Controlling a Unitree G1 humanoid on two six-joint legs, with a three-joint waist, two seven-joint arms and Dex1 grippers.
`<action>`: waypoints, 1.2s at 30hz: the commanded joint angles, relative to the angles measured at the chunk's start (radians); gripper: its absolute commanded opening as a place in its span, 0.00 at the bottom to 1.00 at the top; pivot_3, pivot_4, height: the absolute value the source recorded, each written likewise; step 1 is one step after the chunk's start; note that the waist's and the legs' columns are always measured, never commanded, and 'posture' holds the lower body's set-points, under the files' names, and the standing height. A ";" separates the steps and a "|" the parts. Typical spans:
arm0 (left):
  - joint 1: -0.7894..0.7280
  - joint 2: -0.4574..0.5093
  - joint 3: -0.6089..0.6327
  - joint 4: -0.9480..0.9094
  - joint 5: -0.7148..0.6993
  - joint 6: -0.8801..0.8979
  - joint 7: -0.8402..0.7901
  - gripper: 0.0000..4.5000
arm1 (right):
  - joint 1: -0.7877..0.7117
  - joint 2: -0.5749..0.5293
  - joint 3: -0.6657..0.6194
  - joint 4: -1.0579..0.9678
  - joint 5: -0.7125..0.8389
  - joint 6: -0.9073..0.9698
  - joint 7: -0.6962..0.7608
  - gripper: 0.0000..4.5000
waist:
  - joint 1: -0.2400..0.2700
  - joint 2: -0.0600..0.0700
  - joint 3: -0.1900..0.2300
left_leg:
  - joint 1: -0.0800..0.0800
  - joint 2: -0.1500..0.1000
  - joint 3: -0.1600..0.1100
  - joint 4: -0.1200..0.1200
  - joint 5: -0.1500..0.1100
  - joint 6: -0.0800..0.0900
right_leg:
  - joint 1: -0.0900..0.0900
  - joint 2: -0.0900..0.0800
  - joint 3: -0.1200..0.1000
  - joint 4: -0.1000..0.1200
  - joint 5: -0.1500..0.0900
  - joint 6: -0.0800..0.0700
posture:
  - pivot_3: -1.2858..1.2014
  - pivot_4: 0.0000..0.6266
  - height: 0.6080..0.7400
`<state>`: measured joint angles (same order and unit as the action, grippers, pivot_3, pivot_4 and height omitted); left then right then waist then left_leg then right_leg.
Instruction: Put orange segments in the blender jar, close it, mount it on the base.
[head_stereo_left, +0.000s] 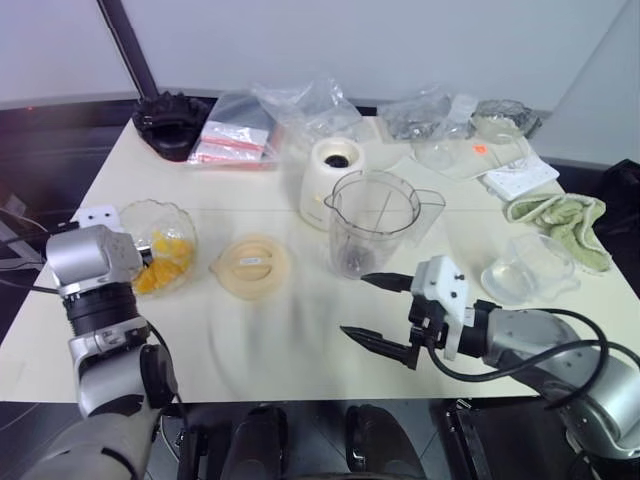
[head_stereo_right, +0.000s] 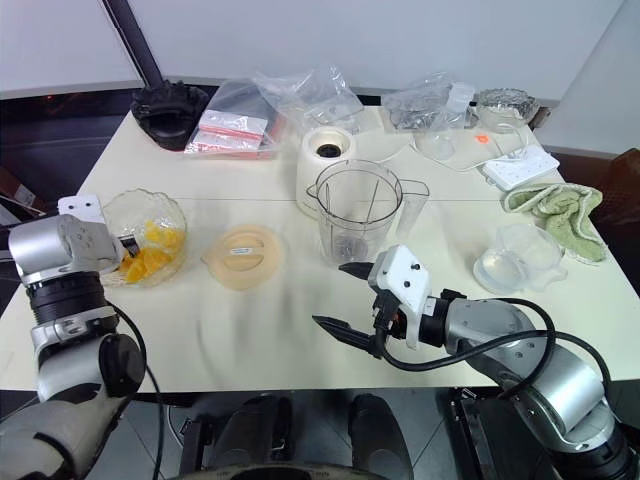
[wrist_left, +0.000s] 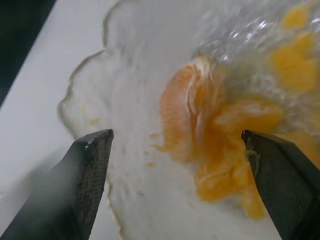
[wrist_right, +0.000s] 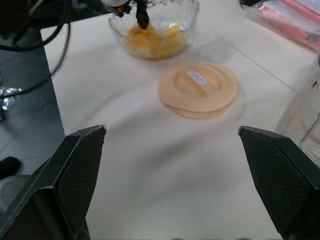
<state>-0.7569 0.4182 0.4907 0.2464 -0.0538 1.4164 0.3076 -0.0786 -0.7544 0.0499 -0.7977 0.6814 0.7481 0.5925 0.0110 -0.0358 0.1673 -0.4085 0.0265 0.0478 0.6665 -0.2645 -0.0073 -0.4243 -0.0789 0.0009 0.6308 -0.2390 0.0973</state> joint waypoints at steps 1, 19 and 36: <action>-0.010 0.038 0.029 0.099 0.020 -0.091 -0.007 0.95 | 0.006 -0.004 0.009 -0.018 -0.031 -0.023 0.009 1.00 | -0.005 0.000 0.000 | 0.000 0.000 0.000 0.000 0.000 0.000 | 0.000 0.000 0.000 0.000 0.000 0.000 | 0.52 0.24 1.00; -0.137 0.075 -0.014 0.451 0.009 -0.271 -0.016 0.56 | 0.007 0.027 0.000 -0.045 -0.033 0.009 -0.043 1.00 | 0.000 0.000 0.000 | 0.000 0.000 0.001 0.000 0.000 0.000 | 0.000 0.000 0.000 0.000 0.001 0.002 | 0.52 0.24 1.00; -0.196 0.072 -0.083 0.186 0.002 -0.174 -0.038 0.08 | 0.012 0.031 -0.008 -0.034 -0.035 0.008 -0.055 1.00 | 0.003 -0.005 0.002 | -0.001 -0.001 0.001 0.000 0.000 0.000 | 0.000 0.000 -0.001 0.000 0.001 0.003 | 0.52 0.24 1.00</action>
<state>-0.9026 0.4738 0.4267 0.5224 -0.0542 1.2231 0.2794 -0.0664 -0.7264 0.0647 -0.8107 0.6479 0.7759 0.5335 0.0138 -0.0407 0.1693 -0.4096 0.0259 0.0481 0.6670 -0.2645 -0.0073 -0.4242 -0.0789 -0.0006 0.6309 -0.2376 0.0998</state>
